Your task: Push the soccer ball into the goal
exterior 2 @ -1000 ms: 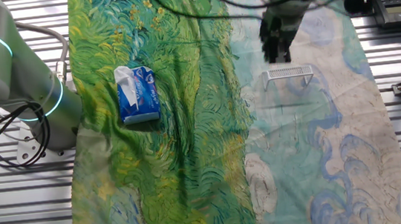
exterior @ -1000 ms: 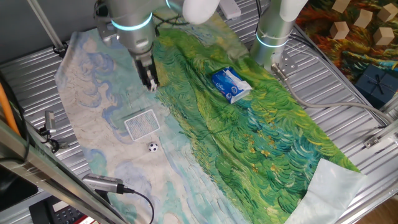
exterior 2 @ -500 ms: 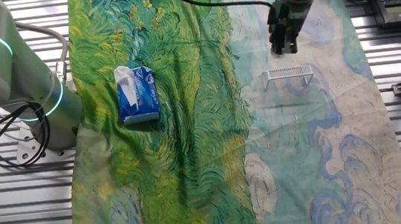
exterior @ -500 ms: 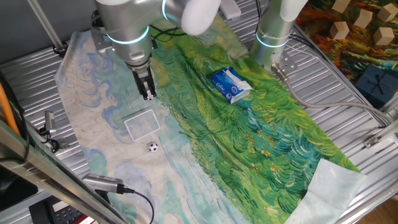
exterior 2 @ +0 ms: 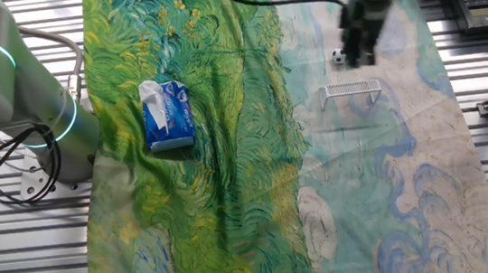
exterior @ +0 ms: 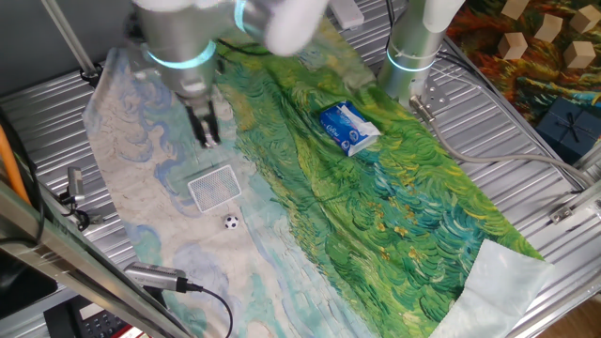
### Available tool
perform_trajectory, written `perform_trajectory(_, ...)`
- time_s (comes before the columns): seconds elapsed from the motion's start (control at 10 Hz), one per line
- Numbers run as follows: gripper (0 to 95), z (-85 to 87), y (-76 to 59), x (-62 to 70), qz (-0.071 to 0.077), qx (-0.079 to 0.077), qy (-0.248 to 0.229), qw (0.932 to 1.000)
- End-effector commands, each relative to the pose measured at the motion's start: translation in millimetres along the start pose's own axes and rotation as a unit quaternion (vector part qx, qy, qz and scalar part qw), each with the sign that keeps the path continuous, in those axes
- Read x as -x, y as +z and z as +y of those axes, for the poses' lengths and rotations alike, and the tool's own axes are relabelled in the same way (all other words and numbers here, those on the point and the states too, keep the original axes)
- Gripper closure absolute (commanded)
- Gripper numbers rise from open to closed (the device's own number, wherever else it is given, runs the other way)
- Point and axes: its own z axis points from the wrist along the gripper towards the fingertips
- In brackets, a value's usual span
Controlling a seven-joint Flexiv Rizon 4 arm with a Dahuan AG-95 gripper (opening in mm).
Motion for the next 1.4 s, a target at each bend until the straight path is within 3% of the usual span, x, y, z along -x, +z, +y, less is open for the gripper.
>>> perform_trajectory(0.1,95.0,-35.5,-19.7,14.2,0.014,0.004,-0.043,0.999)
perform_trajectory(0.4,95.0,-63.9,-31.5,6.8,0.042,0.002,-0.071,0.9966)
perform_trajectory(0.5,95.0,-65.6,-31.9,2.7,0.045,0.002,-0.073,0.9963)
perform_trajectory(0.8,95.0,-62.9,-25.3,-25.6,0.042,0.007,-0.084,0.9956)
perform_trajectory(1.0,95.0,-38.8,-25.2,-35.6,0.043,0.002,-0.062,0.9971)
perform_trajectory(1.3,95.0,18.1,-16.2,-34.3,0.038,-0.002,-0.012,0.9992)
perform_trajectory(1.4,95.0,25.2,-13.8,-31.8,0.035,-0.001,-0.011,0.9993)
